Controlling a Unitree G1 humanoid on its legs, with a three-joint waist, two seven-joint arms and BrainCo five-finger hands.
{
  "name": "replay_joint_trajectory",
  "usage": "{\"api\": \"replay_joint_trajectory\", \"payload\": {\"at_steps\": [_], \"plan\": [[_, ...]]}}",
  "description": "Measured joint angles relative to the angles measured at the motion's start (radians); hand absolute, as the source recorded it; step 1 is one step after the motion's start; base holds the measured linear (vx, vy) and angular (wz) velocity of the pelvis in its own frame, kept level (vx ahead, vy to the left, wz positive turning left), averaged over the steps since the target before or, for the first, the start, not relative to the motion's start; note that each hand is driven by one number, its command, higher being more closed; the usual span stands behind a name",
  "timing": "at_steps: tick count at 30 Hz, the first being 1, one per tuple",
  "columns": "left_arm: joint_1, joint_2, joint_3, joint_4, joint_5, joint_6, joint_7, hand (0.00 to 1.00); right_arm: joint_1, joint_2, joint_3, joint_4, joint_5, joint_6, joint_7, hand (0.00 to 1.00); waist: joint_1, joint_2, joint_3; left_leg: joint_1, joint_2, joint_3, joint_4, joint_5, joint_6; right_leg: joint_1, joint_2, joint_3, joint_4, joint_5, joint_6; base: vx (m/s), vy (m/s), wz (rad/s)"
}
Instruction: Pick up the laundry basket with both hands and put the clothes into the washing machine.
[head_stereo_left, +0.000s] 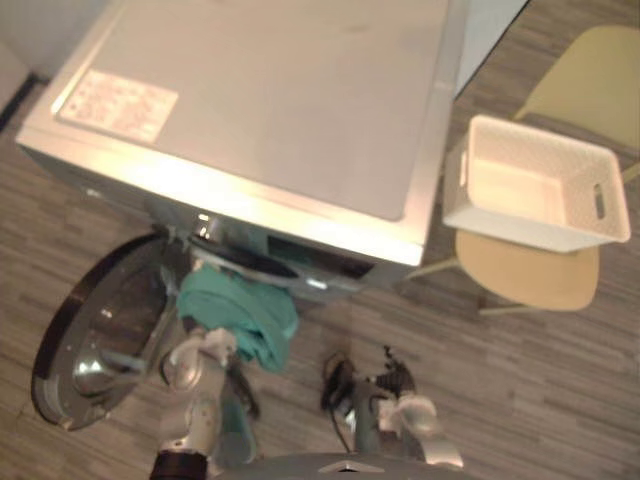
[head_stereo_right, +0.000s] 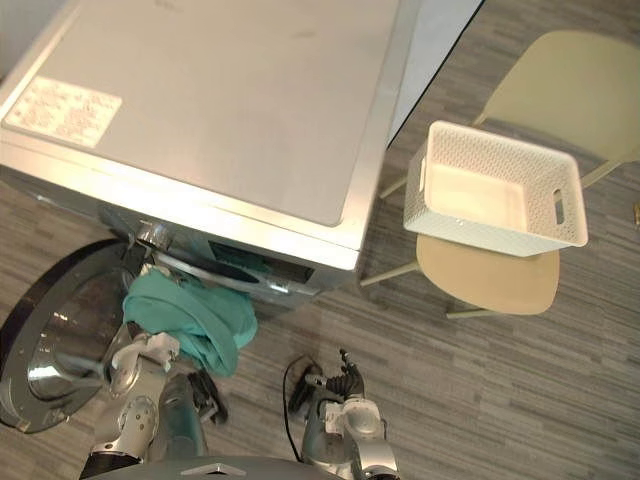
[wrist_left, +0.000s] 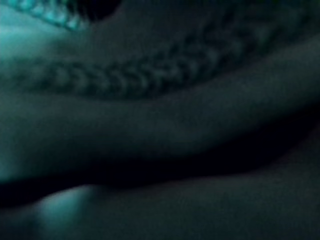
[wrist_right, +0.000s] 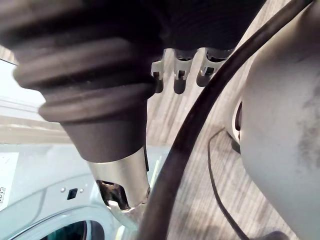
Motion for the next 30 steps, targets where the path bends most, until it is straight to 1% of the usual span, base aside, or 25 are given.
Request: {"api": "replay_joint_trajectory", "payload": {"at_steps": [1,2,3,4,5,6,7,8,9,11,12,14,15,16,18,20,21,23,25,26,27,28,30], "plan": [[-0.008,-0.007,0.001,-0.019,0.0,0.0,0.002,1.0,0.008,-0.004,0.001,-0.021,0.019,-0.002,-0.001,0.0,-0.001,-0.003,0.007,0.009,0.001,0.034,-0.075,0.039,-0.003,-0.031,-0.028,0.004,0.049,-0.012,0.01,-0.02,0.201,0.15],[-0.01,-0.023,0.003,-0.048,0.0,-0.004,0.005,1.0,0.016,-0.01,0.001,-0.047,0.067,-0.006,-0.004,0.0,-0.004,0.001,0.017,0.016,-0.002,0.057,-0.14,0.105,-0.053,-0.068,-0.061,0.02,0.113,-0.043,0.037,-0.01,0.196,0.12],[-0.02,-0.027,0.005,-0.058,-0.001,-0.005,0.007,1.0,0.014,-0.01,0.0,-0.06,0.084,-0.012,-0.006,0.0,-0.008,-0.01,0.03,0.017,-0.023,0.066,-0.136,0.089,-0.069,-0.088,-0.082,0.034,0.143,-0.061,0.053,-0.02,0.201,0.22],[-0.061,-0.018,0.009,-0.069,-0.002,-0.01,0.022,1.0,0.005,0.006,0.006,-0.11,0.137,-0.028,-0.006,0.0,-0.006,-0.028,0.079,-0.01,-0.054,0.083,-0.111,0.077,-0.051,-0.137,-0.126,0.063,0.187,-0.074,0.052,-0.08,0.168,0.18],[-0.075,-0.016,0.026,-0.074,-0.01,-0.018,0.033,1.0,-0.004,0.019,0.01,-0.143,0.165,-0.033,-0.008,0.0,0.004,-0.028,0.103,-0.036,-0.051,0.083,-0.077,0.063,-0.038,-0.166,-0.134,0.086,0.208,-0.079,0.051,-0.11,0.147,0.08],[-0.08,-0.016,0.039,-0.075,-0.017,-0.028,0.043,1.0,-0.009,0.028,0.02,-0.161,0.185,-0.038,-0.01,0.0,0.009,-0.027,0.108,-0.061,-0.047,0.084,-0.05,0.05,-0.037,-0.196,-0.138,0.1,0.226,-0.086,0.055,-0.13,0.118,-0.2],[-0.089,-0.016,0.054,-0.079,-0.021,-0.041,0.057,1.0,-0.018,0.039,0.047,-0.199,0.204,-0.047,-0.018,0.0,0.015,-0.013,0.117,-0.11,-0.026,0.084,0.006,0.008,-0.042,-0.249,-0.139,0.125,0.264,-0.1,0.071,-0.13,0.084,-0.3],[-0.102,-0.017,0.064,-0.093,-0.031,-0.046,0.072,1.0,-0.046,0.047,0.065,-0.216,0.227,-0.051,-0.022,0.0,0.017,-0.003,0.135,-0.161,-0.002,0.083,0.066,-0.024,-0.041,-0.308,-0.139,0.148,0.309,-0.116,0.075,-0.15,0.09,-0.34],[-0.105,-0.018,0.065,-0.103,-0.04,-0.047,0.078,1.0,-0.059,0.052,0.069,-0.224,0.235,-0.051,-0.026,0.0,0.018,0.0,0.141,-0.187,0.009,0.084,0.093,-0.036,-0.041,-0.341,-0.141,0.163,0.332,-0.122,0.074,-0.15,0.074,-0.36],[-0.152,-0.022,0.064,-0.115,-0.044,-0.059,0.087,1.0,-0.078,0.068,0.071,-0.292,0.283,-0.069,-0.035,0.0,0.018,0.006,0.156,-0.285,0.035,0.093,0.173,-0.067,-0.03,-0.473,-0.146,0.219,0.406,-0.133,0.073,-0.11,0.044,-0.29],[-0.17,-0.024,0.065,-0.115,-0.049,-0.06,0.088,1.0,-0.08,0.068,0.077,-0.311,0.289,-0.073,-0.036,0.0,0.017,0.007,0.161,-0.308,0.041,0.094,0.19,-0.07,-0.026,-0.502,-0.147,0.228,0.422,-0.133,0.073,-0.06,0.012,-0.15],[-0.252,-0.024,0.063,-0.117,-0.06,-0.066,0.097,1.0,-0.081,0.066,0.078,-0.366,0.326,-0.097,-0.037,0.0,0.012,0.008,0.167,-0.39,0.056,0.098,0.247,-0.085,-0.012,-0.604,-0.157,0.256,0.478,-0.138,0.068,-0.06,-0.012,-0.11],[-0.275,-0.022,0.059,-0.12,-0.06,-0.07,0.106,1.0,-0.082,0.067,0.078,-0.375,0.332,-0.108,-0.036,0.0,0.01,0.007,0.171,-0.406,0.06,0.096,0.261,-0.088,-0.008,-0.625,-0.158,0.261,0.493,-0.138,0.068,-0.04,-0.026,-0.1],[-0.323,-0.018,0.06,-0.129,-0.062,-0.077,0.115,1.0,-0.08,0.068,0.078,-0.403,0.343,-0.114,-0.037,0.0,0.007,0.01,0.19,-0.433,0.069,0.088,0.289,-0.094,-0.005,-0.655,-0.16,0.276,0.52,-0.14,0.064,-0.03,-0.027,-0.08],[-0.377,-0.009,0.057,-0.165,-0.07,-0.096,0.131,1.0,-0.076,0.069,0.084,-0.444,0.342,-0.13,-0.037,0.0,-0.002,0.01,0.2,-0.487,0.08,0.076,0.32,-0.1,-0.002,-0.711,-0.16,0.283,0.552,-0.143,0.058,-0.04,-0.038,-0.04],[-0.439,0.013,0.058,-0.184,-0.078,-0.111,0.146,1.0,-0.075,0.071,0.084,-0.491,0.347,-0.146,-0.036,0.0,-0.009,0.01,0.206,-0.544,0.091,0.067,0.346,-0.101,0.0,-0.77,-0.16,0.292,0.582,-0.144,0.056,-0.05,-0.047,0.0],[-0.483,0.034,0.061,-0.184,-0.078,-0.117,0.157,1.0,-0.073,0.071,0.083,-0.515,0.357,-0.163,-0.035,0.0,-0.015,0.011,0.215,-0.578,0.094,0.056,0.364,-0.103,0.003,-0.803,-0.16,0.299,0.605,-0.148,0.05,-0.08,-0.056,0.02],[-0.556,0.073,0.066,-0.184,-0.078,-0.119,0.178,1.0,-0.066,0.073,0.082,-0.533,0.404,-0.194,-0.031,0.0,-0.022,0.01,0.217,-0.629,0.105,0.051,0.387,-0.104,0.005,-0.856,-0.16,0.306,0.629,-0.154,0.044,-0.1,-0.068,0.0],[-0.62,0.103,0.082,-0.177,-0.077,-0.12,0.203,1.0,-0.052,0.074,0.083,-0.548,0.456,-0.202,-0.026,0.0,-0.026,0.009,0.221,-0.663,0.113,0.043,0.405,-0.104,0.007,-0.89,-0.157,0.311,0.645,-0.155,0.042,-0.11,-0.055,-0.05],[-0.671,0.137,0.091,-0.162,-0.077,-0.127,0.233,1.0,-0.028,0.078,0.084,-0.566,0.493,-0.22,-0.017,0.0,-0.033,0.009,0.222,-0.692,0.121,0.035,0.416,-0.104,0.008,-0.911,-0.153,0.31,0.651,-0.155,0.041,-0.1,-0.043,-0.06],[-0.711,0.16,0.097,-0.132,-0.077,-0.132,0.243,1.0,-0.016,0.078,0.084,-0.567,0.508,-0.228,-0.015,0.0,-0.035,0.009,0.222,-0.708,0.128,0.027,0.422,-0.103,0.009,-0.918,-0.147,0.306,0.653,-0.155,0.041,-0.1,-0.043,-0.08],[-0.742,0.175,0.101,-0.108,-0.077,-0.135,0.246,1.0,-0.008,0.078,0.086,-0.574,0.513,-0.235,-0.014,0.0,-0.036,0.009,0.222,-0.717,0.133,0.023,0.426,-0.103,0.009,-0.925,-0.143,0.305,0.653,-0.154,0.039,-0.08,-0.034,-0.05],[-0.839,0.22,0.103,-0.036,-0.077,-0.138,0.276,1.0,0.01,0.078,0.086,-0.602,0.526,-0.25,0.001,0.0,-0.04,0.008,0.222,-0.748,0.136,0.019,0.426,-0.098,0.014,-0.95,-0.139,0.303,0.652,-0.148,0.031,-0.11,-0.04,-0.03]]}}
